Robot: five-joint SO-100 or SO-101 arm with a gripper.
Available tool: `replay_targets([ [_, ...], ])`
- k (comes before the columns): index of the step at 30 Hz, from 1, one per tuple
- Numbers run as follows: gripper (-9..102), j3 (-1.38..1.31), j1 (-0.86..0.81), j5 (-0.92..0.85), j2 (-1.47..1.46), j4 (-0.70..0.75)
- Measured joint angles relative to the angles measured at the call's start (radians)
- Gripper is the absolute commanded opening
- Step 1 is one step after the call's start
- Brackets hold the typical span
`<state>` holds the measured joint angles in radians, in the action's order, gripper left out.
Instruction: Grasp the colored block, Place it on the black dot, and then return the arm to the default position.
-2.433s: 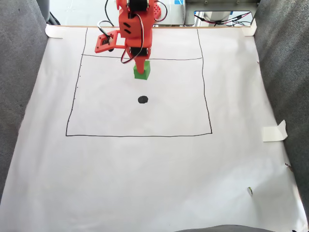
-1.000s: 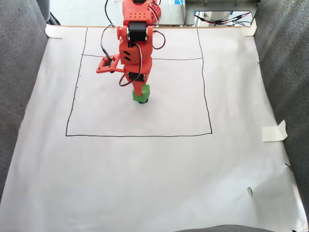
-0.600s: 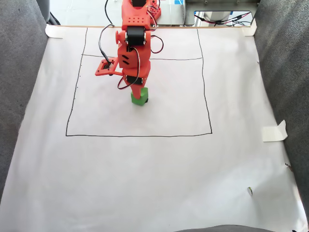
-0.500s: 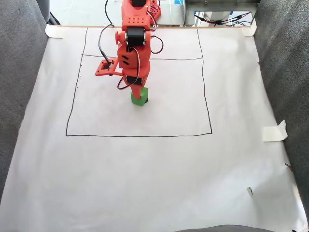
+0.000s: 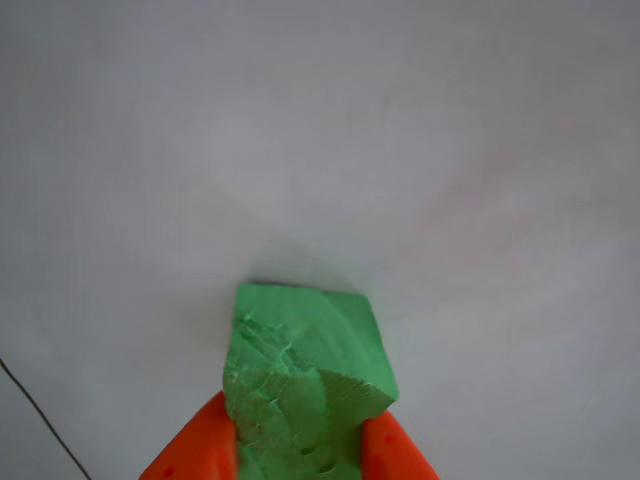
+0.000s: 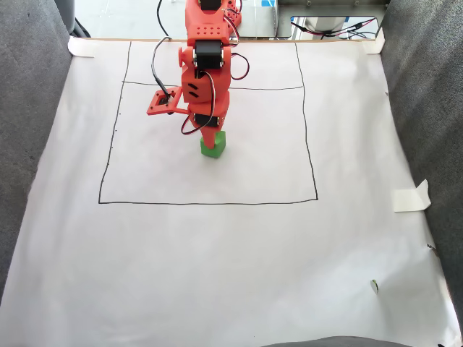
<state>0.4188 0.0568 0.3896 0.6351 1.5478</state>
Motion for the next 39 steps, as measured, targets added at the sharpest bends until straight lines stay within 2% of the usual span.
replay_targets([
  [16,0,-0.017,0.0,-0.035,-0.012,0.026],
  [27,29,-0.017,0.002,-0.037,-0.014,0.063],
  [33,32,-0.015,0.002,-0.058,-0.009,0.081],
  [36,43,-0.015,0.002,-0.063,0.005,0.095],
  [39,44,-0.015,0.0,-0.063,0.048,0.112],
])
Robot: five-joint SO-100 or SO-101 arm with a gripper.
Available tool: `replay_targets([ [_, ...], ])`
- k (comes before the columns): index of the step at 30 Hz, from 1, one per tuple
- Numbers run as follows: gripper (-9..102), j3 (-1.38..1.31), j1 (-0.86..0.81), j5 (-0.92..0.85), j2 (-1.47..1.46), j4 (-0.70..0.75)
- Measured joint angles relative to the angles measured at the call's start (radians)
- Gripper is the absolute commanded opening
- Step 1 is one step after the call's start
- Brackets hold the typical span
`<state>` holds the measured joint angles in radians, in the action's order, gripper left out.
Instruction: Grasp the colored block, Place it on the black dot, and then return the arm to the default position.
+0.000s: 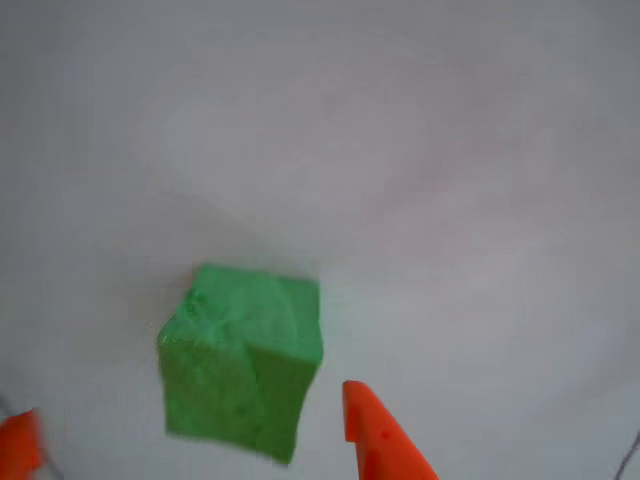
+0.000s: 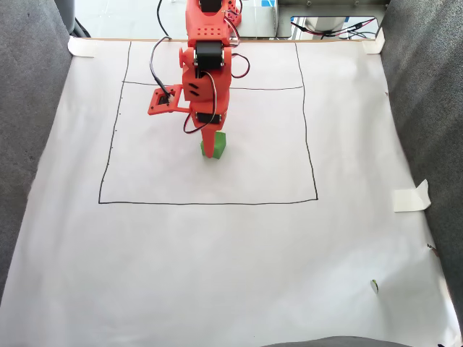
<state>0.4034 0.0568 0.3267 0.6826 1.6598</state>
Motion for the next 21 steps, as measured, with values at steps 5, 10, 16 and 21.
replay_targets([
  [5,44,0.091,-0.008,-0.009,0.143,0.015],
  [10,44,0.295,-0.009,-0.029,0.353,-0.018],
  [16,44,0.707,-0.048,-0.112,0.716,-0.166],
  [21,43,1.112,-0.092,-0.196,1.045,-0.324],
])
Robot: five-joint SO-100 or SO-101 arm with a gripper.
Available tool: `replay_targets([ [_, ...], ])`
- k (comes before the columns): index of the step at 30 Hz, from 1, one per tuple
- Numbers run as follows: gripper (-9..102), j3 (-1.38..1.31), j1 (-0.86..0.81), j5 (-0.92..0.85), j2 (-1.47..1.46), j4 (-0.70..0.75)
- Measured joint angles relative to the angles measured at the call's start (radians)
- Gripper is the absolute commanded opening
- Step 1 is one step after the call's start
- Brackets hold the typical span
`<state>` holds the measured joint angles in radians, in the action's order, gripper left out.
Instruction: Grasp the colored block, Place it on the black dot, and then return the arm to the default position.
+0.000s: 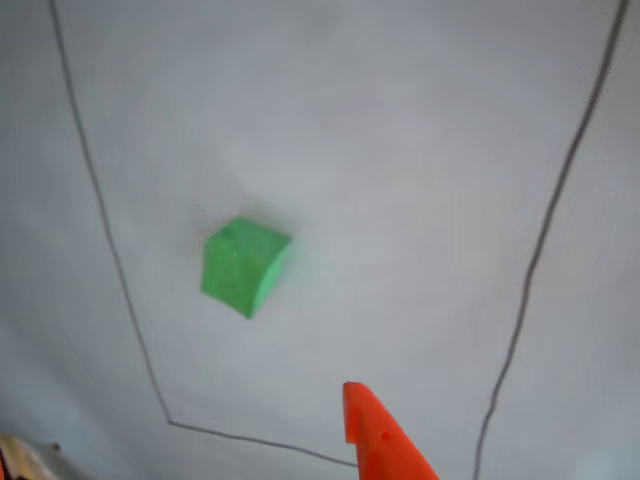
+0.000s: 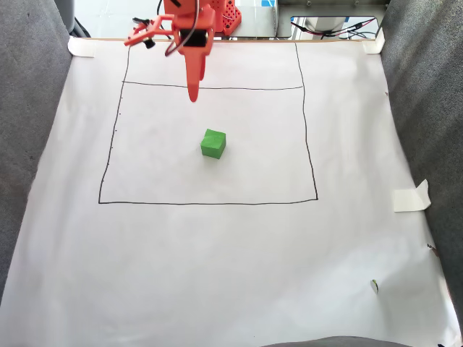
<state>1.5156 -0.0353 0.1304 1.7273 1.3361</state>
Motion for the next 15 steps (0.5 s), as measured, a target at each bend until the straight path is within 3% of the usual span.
replay_targets([
  [15,42,0.89,0.072,-0.051,0.868,-0.416],
])
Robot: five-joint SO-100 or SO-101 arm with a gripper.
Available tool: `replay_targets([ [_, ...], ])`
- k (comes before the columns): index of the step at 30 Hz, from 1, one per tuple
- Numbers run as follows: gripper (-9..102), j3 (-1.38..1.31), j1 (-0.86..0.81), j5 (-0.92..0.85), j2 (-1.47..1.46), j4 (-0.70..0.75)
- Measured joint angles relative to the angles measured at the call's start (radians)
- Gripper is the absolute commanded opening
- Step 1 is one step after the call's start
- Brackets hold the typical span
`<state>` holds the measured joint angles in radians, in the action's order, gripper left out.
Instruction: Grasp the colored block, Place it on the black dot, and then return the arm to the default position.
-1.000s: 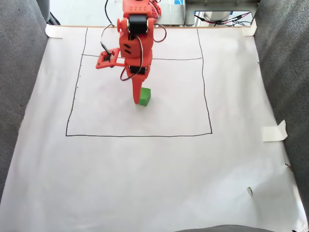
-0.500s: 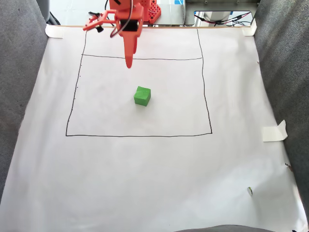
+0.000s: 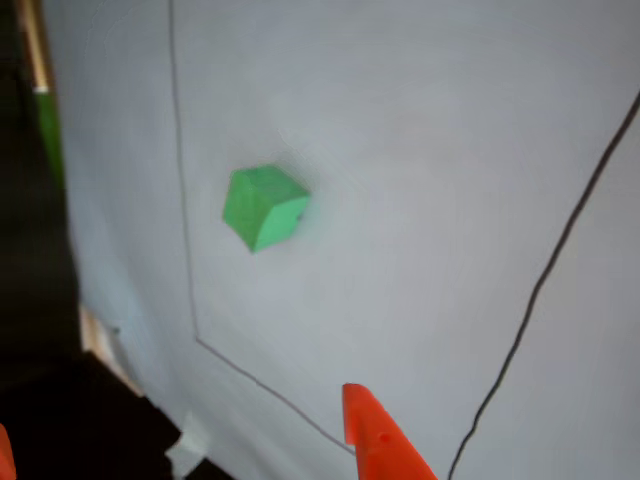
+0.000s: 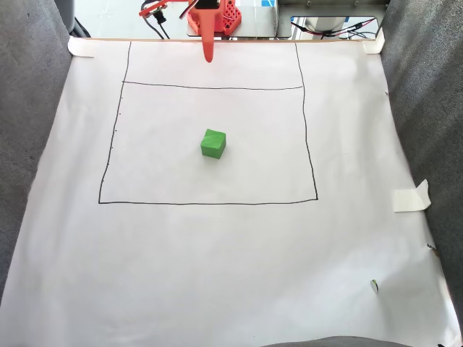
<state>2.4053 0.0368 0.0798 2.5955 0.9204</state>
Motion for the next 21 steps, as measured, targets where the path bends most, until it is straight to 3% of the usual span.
replay_targets([
  [11,45,0.206,-0.049,0.043,0.512,0.101],
  [21,46,0.351,-0.052,-0.009,0.675,0.144],
])
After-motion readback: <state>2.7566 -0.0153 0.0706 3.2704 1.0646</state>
